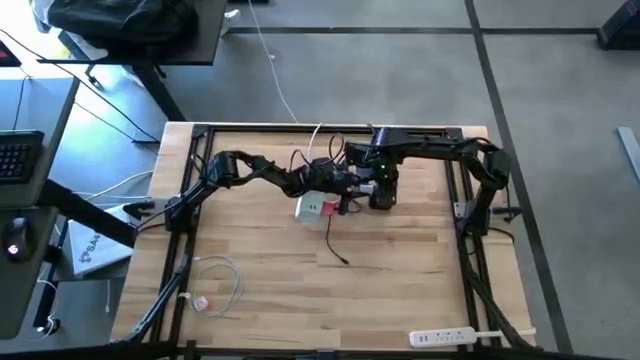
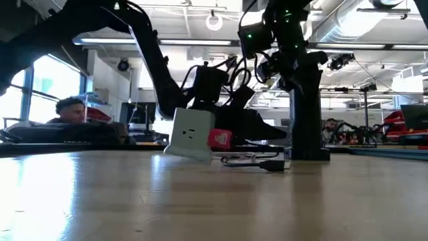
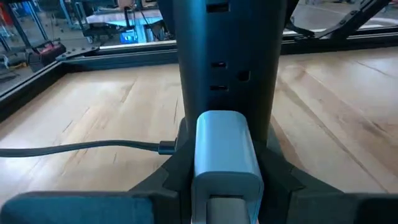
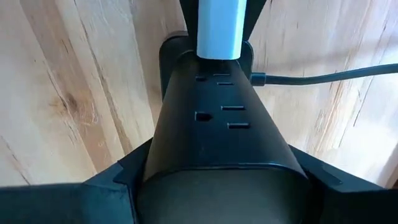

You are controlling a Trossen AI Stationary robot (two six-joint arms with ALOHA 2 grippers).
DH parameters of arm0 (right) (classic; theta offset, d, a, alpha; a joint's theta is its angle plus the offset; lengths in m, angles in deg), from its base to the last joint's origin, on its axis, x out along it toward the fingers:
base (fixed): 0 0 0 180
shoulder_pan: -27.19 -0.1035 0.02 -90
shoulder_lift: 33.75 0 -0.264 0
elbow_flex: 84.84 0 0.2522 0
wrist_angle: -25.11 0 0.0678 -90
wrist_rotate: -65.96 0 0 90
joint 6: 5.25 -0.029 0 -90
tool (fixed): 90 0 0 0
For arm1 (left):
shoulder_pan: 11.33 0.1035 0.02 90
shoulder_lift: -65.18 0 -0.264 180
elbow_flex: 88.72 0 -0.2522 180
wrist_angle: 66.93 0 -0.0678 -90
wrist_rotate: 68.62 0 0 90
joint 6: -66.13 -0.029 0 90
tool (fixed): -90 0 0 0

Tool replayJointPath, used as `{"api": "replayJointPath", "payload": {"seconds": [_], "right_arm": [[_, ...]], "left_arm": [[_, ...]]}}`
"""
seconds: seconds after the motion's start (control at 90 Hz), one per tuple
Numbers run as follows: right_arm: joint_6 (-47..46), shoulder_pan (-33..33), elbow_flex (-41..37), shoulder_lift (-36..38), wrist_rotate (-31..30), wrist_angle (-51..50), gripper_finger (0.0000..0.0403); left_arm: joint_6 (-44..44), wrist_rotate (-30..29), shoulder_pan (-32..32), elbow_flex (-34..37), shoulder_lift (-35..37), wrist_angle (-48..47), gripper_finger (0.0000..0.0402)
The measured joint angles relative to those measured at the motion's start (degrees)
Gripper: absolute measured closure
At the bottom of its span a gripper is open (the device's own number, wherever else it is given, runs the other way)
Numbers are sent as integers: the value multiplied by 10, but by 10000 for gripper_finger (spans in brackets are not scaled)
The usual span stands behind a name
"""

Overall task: Insert USB
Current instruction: Insert the white charger adapter into the black outlet extension

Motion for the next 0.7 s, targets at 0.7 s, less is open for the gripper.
{"api": "replayJointPath", "payload": {"seconds": [0.7], "right_arm": [[-1,1,0,0,-1,-6,177]], "left_arm": [[-29,-29,-9,-6,-18,9,309]]}}
